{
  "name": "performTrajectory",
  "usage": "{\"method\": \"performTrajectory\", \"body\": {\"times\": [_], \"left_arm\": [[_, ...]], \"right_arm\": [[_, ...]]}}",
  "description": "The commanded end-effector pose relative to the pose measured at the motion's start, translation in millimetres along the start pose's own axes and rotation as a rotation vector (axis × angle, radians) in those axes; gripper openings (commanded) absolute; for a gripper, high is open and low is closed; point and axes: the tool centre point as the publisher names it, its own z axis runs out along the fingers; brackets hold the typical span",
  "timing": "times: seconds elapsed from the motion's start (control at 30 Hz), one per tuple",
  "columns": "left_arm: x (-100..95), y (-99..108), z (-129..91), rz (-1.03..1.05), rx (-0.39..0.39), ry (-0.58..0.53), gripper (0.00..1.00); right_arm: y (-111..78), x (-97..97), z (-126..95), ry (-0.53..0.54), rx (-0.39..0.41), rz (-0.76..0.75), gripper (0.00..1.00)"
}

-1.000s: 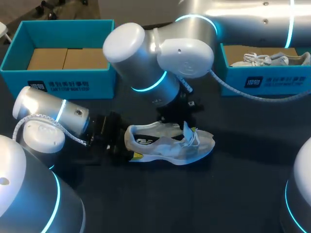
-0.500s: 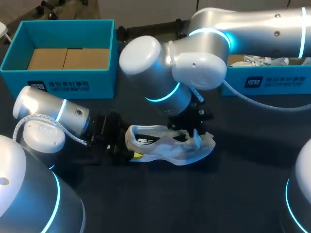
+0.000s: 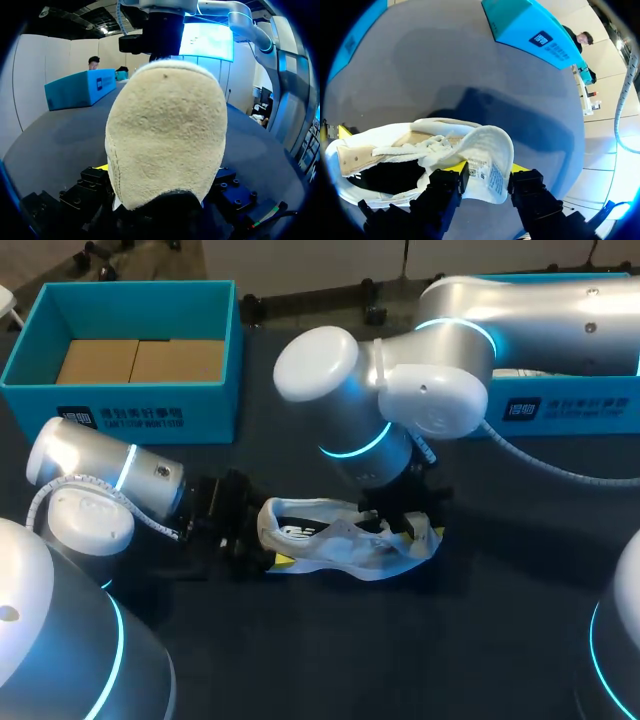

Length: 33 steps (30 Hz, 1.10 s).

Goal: Take the shoe out of the shoebox, open the shoe tongue, remove and reinsert the insole, then place the shoe into the shoebox

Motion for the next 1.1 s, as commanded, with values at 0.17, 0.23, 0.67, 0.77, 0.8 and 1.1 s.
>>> {"method": "performTrajectory", "body": {"times": [0.17,0.23,0.67,0.77,0.8,1.1], "left_arm": [[2.1,2,0,0.001,-0.004,-0.001,0.00],[2.1,2,0,0.001,-0.004,-0.001,0.00],[2.1,2,0,0.001,-0.004,-0.001,0.00],[2.1,2,0,0.001,-0.004,-0.001,0.00],[2.1,2,0,0.001,-0.004,-0.001,0.00],[2.1,2,0,0.001,-0.004,-0.001,0.00]], "right_arm": [[-6.8,0.5,1,-0.004,-0.007,0.593,0.49],[-8.0,0.0,-2,-0.003,-0.013,0.594,0.59],[-11.5,-4.9,-28,-0.043,-0.065,0.595,1.00],[-11.1,-4.3,-30,-0.040,-0.074,0.600,1.00],[-10.5,-3.7,-32,-0.036,-0.080,0.602,1.00],[-0.8,-0.5,-66,0.003,-0.177,0.539,1.00]]}}
